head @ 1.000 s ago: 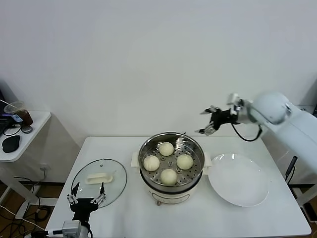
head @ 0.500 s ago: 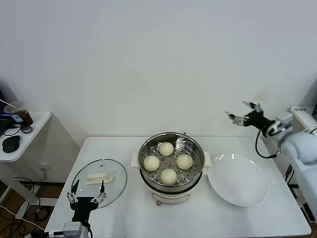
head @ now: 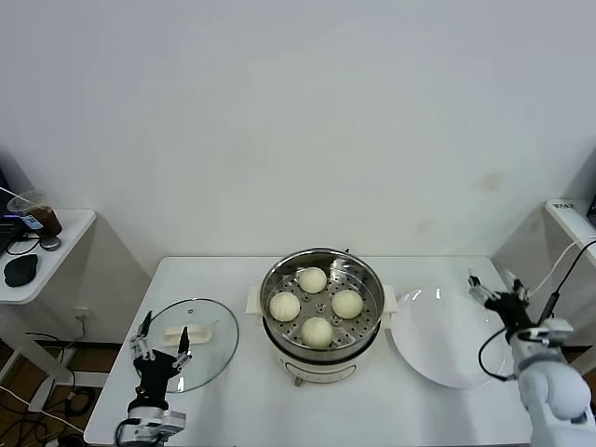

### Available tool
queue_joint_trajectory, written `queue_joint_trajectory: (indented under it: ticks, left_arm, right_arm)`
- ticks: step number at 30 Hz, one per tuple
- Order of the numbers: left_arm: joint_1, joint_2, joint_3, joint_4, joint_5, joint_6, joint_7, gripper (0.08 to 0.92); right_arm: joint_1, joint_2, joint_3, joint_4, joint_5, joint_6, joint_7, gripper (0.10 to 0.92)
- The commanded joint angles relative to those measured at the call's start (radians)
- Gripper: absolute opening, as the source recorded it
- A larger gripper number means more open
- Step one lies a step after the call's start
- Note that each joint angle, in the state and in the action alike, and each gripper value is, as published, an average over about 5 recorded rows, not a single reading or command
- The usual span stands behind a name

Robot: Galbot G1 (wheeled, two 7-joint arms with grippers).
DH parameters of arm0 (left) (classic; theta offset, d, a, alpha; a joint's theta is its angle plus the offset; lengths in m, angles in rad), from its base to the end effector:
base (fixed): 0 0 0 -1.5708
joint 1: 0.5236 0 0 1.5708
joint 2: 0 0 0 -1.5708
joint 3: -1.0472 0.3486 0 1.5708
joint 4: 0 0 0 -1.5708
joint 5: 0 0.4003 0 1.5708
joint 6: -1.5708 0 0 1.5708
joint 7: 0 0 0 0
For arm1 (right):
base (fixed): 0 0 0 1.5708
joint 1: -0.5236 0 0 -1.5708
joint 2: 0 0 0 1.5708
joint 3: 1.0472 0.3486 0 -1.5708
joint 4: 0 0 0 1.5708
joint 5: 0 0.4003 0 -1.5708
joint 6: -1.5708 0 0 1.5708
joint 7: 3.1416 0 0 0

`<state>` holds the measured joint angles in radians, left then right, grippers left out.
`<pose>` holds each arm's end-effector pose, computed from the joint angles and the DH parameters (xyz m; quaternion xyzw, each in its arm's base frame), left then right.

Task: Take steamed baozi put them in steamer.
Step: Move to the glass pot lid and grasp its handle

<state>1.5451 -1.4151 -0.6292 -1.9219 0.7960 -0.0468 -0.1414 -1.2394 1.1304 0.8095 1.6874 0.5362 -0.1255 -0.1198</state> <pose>0.2318 0.0718 -0.3562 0.0393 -0.8806 -0.4720 0.0158 0.3314 -0.2302 -0.2941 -0.0401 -0.9978 -0.0380 0.0378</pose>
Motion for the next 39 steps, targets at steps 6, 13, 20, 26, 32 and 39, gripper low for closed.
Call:
queue_joint_trajectory:
  ticks: [6,13,20,26,32,39]
  left_arm:
    - [-0.172,0.194,0.063,0.358,0.742,0.013,-0.134,0.823]
    - [-0.168,0.179,0.069,0.365,0.691,0.045,-0.108,0.823]
    - [-0.183,0.169,0.067,0.365,0.728,0.094,-0.059,0.823]
    - [-0.213,0.170,0.068,0.389,0.732,0.096,-0.039,0.823]
    - [-0.241,0.168,0.074,0.429,0.729,0.125,-0.033,0.823]
    - [-0.270,0.157,0.088,0.445,0.692,0.173,-0.029,0.823]
  right_arm:
    - [-0.166,0.167,0.098,0.011,-0.043,0.050,0.060,0.823]
    - [-0.157,0.166,0.097,-0.017,-0.058,0.055,0.058,0.823]
    - [-0.150,0.171,0.094,-0.032,-0.065,0.056,0.058,0.823]
    - [-0.148,0.172,0.094,-0.039,-0.070,0.060,0.058,0.823]
    - [-0.152,0.175,0.095,-0.043,-0.081,0.066,0.058,0.823]
    - [-0.159,0.183,0.095,-0.051,-0.100,0.076,0.058,0.823]
